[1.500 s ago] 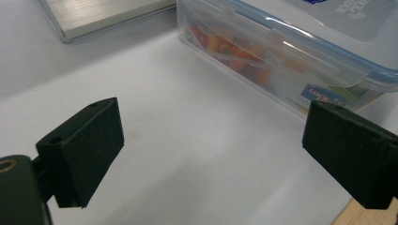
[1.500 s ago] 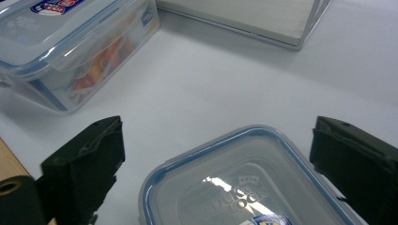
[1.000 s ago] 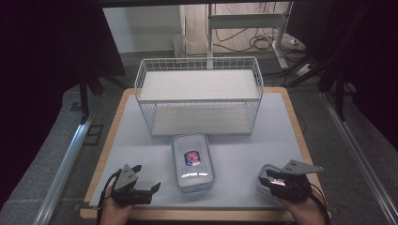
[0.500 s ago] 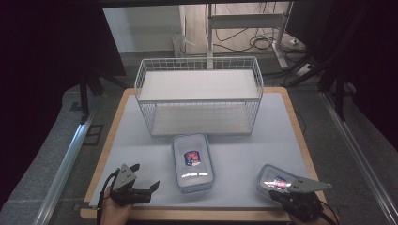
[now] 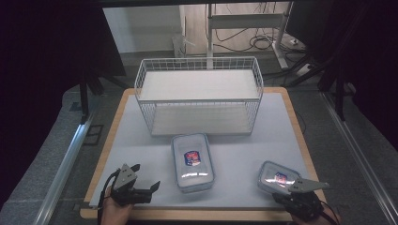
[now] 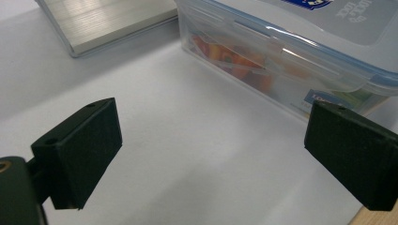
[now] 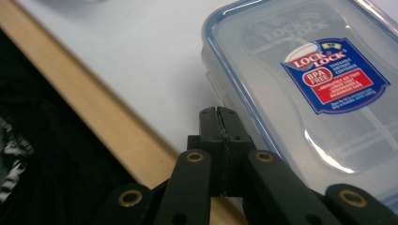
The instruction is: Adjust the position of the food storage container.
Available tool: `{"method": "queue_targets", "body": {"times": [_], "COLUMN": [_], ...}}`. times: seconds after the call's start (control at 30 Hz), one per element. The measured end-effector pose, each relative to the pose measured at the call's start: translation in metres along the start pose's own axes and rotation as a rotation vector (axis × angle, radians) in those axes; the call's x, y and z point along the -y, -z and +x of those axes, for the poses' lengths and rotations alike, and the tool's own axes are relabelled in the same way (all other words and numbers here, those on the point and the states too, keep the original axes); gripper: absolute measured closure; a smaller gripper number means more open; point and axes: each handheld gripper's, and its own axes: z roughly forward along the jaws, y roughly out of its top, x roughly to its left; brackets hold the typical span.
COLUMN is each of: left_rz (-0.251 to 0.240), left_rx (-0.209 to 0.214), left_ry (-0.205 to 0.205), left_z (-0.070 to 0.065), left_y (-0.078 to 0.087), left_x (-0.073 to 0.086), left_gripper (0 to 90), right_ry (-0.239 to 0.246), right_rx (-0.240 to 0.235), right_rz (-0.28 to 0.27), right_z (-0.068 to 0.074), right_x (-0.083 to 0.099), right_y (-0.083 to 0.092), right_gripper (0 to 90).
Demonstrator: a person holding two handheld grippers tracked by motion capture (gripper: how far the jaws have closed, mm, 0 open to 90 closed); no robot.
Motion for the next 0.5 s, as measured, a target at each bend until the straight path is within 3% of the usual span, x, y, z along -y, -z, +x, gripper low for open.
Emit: {"method": "queue_targets", "body": {"times": [0.2,0.33,0.5], "left_rz": [0.011,0.019,0.044], "left_rx": [0.012,0.017,0.005], "left_ry": [0.001,-0.001,0.005], "left_z": [-0.001,-0.002,-0.004], "left_y": [-0.002,-0.004,-0.006], "left_x": [0.0,-0.001,-0.002], "left_gripper": [4.2,4.2,2.6], "right_ry": [-0.01,-0.032,-0.037], "right_rx": [0.013,0.043,0.059], "right_rz": [-0.008,-0.019,-0.023], "right_z": [-0.014,-0.032,-0.035], "right_x": [-0.008,-0.018,-0.022], "right_y": [-0.006,-0.014,-0.017], "right_gripper": [89.5,89.5,89.4]}}
